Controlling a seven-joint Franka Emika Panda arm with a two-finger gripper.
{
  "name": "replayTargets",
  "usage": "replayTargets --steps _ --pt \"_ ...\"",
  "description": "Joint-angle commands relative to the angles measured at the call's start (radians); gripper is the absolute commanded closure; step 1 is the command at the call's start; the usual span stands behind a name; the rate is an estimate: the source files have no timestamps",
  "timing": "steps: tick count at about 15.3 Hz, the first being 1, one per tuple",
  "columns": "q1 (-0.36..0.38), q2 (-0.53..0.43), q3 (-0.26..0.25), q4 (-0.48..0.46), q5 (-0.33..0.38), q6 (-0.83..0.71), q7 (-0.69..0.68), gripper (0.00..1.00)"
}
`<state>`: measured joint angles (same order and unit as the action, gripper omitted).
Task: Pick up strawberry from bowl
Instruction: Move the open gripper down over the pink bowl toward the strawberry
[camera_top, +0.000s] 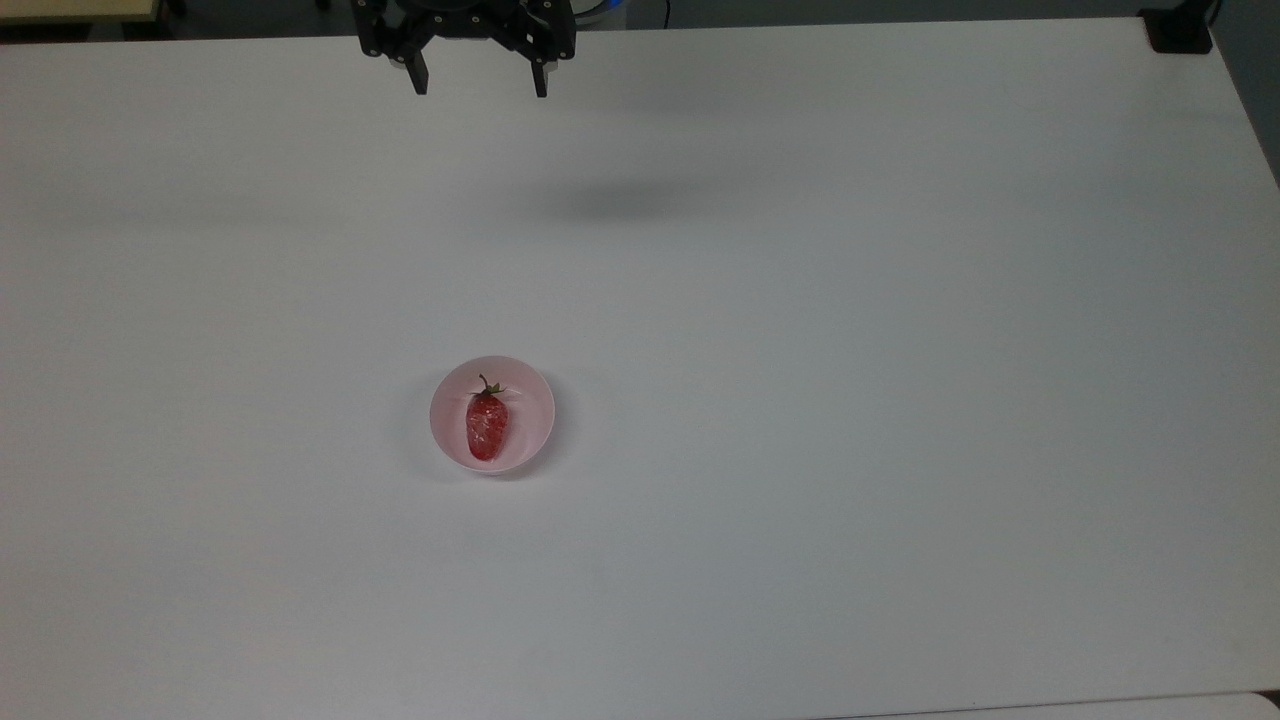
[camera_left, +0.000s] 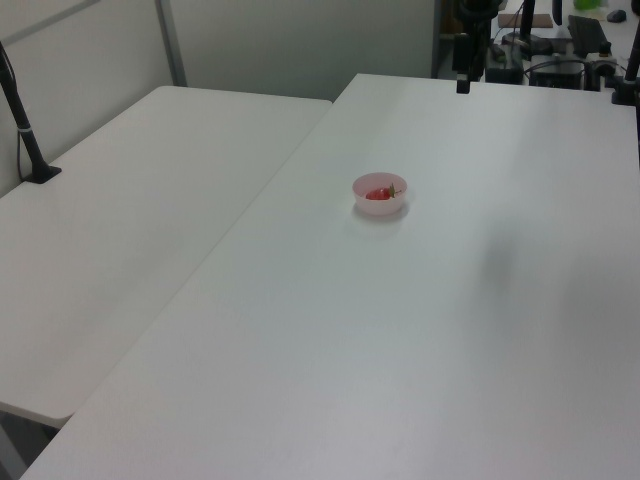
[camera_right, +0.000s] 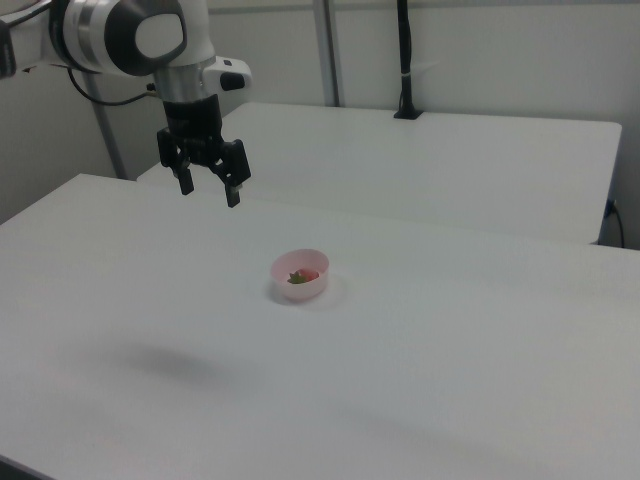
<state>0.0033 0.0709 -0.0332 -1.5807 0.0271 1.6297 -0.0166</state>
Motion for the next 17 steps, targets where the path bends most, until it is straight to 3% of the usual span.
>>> replayTargets --steps 1,9,17 --pt "0.007 -0.008 -0.01 -0.025 0.014 0.041 -0.042 0.0" --pt "0.001 0.004 -0.01 -0.019 0.017 0.05 -0.072 0.0" --pt "-0.016 0.222 -0.027 0.024 0.01 0.373 -0.177 0.04"
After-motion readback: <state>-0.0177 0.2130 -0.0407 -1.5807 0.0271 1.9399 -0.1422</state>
